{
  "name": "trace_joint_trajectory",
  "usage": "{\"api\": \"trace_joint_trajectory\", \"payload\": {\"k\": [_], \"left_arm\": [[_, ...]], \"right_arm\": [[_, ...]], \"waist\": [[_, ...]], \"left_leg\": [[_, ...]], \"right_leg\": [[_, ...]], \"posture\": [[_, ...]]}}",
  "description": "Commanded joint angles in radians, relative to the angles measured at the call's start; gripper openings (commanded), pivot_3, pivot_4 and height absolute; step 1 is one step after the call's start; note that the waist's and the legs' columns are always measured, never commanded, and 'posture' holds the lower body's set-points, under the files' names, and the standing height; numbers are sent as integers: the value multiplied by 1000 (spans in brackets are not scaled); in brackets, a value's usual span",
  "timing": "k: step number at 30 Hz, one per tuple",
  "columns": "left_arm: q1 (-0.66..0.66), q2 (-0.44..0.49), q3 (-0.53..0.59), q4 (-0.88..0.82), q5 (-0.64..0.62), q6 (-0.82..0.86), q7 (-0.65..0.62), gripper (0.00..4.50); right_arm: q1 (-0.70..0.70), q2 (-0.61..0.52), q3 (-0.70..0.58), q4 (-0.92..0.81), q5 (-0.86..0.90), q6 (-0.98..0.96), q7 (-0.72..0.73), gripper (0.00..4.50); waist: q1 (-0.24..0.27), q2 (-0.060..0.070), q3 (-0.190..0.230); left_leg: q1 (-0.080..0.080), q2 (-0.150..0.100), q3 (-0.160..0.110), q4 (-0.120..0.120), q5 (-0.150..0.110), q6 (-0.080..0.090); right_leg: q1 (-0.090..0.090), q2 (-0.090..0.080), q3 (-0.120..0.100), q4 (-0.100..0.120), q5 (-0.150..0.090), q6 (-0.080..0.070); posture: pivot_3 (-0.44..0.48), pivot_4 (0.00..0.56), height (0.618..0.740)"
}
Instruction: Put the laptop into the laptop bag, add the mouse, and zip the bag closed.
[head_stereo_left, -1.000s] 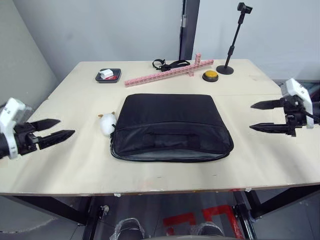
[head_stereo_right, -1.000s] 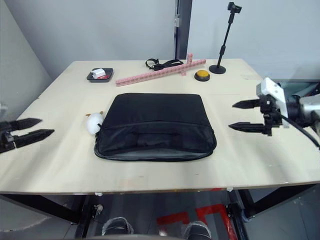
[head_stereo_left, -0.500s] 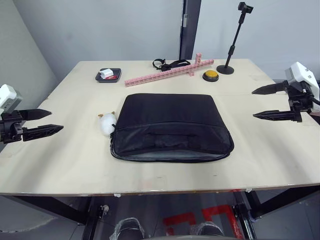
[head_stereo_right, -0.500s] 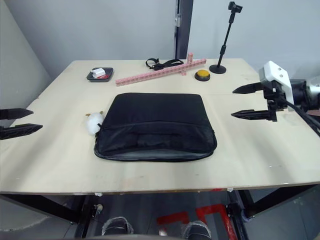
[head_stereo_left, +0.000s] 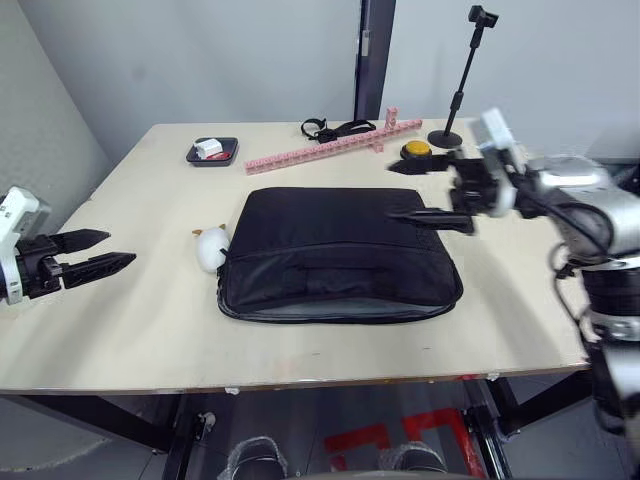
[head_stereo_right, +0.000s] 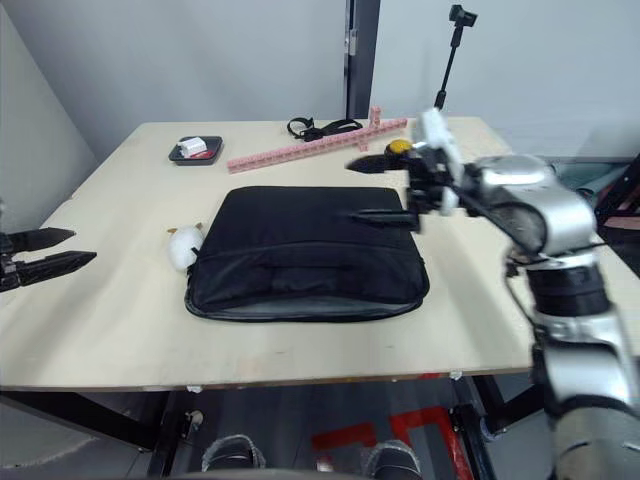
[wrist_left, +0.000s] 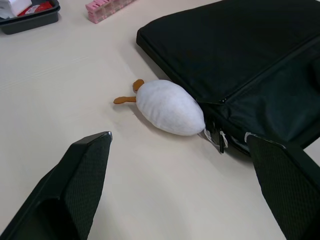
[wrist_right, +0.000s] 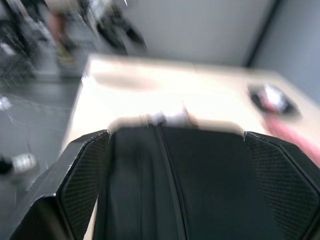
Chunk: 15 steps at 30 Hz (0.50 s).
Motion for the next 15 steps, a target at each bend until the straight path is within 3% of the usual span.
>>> {"api": "trace_joint_trajectory", "payload": {"k": [1,6,15], "left_arm": [[17,-24,59,-56,-6,-9,40,4469],[86,-61,112,-131,-24,21,68,4469],[127,-72,154,-171,-35,47,93,4469]], "right_arm": [[-45,104,39,-21,-8,-24,-92,4500],[-49,221,104,-8,-61,-85,-142,4500],[-24,309,220,166,-203,-244,-107,4500]], "waist": [[2,-2,-1],[6,-5,-2],[-3,-6,-2]], "left_leg": [[-1,0,-1,0,0,0],[-2,0,-2,-1,-1,-2],[0,0,-3,-2,-5,-8]], "right_leg": [[0,0,-1,0,0,0],[1,0,-3,-3,-2,-3],[2,0,-4,-2,-2,-2]], "posture": [[0,150,740],[0,150,740],[0,150,740]]}}
